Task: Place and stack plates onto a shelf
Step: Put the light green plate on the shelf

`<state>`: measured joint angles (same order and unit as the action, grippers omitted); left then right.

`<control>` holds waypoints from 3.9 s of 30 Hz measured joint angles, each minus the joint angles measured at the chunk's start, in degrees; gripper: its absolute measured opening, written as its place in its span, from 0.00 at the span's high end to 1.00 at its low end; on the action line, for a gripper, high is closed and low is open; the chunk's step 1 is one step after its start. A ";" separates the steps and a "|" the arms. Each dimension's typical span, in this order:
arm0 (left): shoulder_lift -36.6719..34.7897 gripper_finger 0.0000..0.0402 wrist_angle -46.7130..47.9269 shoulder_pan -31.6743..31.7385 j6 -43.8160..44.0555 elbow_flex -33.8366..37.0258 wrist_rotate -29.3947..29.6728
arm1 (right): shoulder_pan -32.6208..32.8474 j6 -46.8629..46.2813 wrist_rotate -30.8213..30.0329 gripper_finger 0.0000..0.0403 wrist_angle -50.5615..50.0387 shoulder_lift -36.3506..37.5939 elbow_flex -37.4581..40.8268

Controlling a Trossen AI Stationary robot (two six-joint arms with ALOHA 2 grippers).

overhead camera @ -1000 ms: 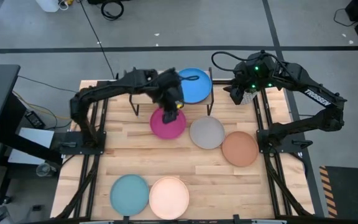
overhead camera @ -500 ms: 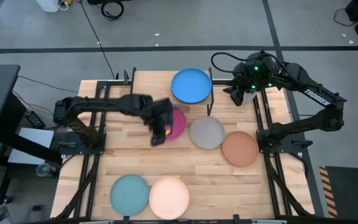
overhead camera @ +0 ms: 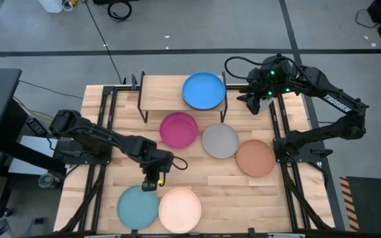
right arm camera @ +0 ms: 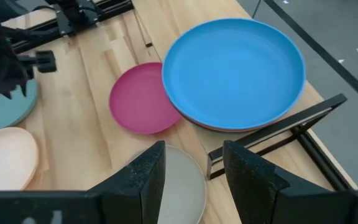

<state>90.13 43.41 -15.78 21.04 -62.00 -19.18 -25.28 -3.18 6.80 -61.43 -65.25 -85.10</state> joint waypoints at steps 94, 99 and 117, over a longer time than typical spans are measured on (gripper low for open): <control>-7.73 0.96 24.77 54.65 15.53 -24.90 15.19 | -0.09 8.06 2.38 0.58 6.12 0.00 0.00; 0.97 0.96 31.85 59.86 9.43 -31.48 15.12 | -0.09 6.65 3.66 0.58 6.40 0.00 0.00; 9.58 0.96 38.66 67.00 -0.49 -39.36 17.44 | -0.09 7.61 2.39 0.58 8.26 -0.15 0.00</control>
<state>99.71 82.07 51.21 20.55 -101.36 -1.74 -25.36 4.43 9.19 -53.17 -65.41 -85.10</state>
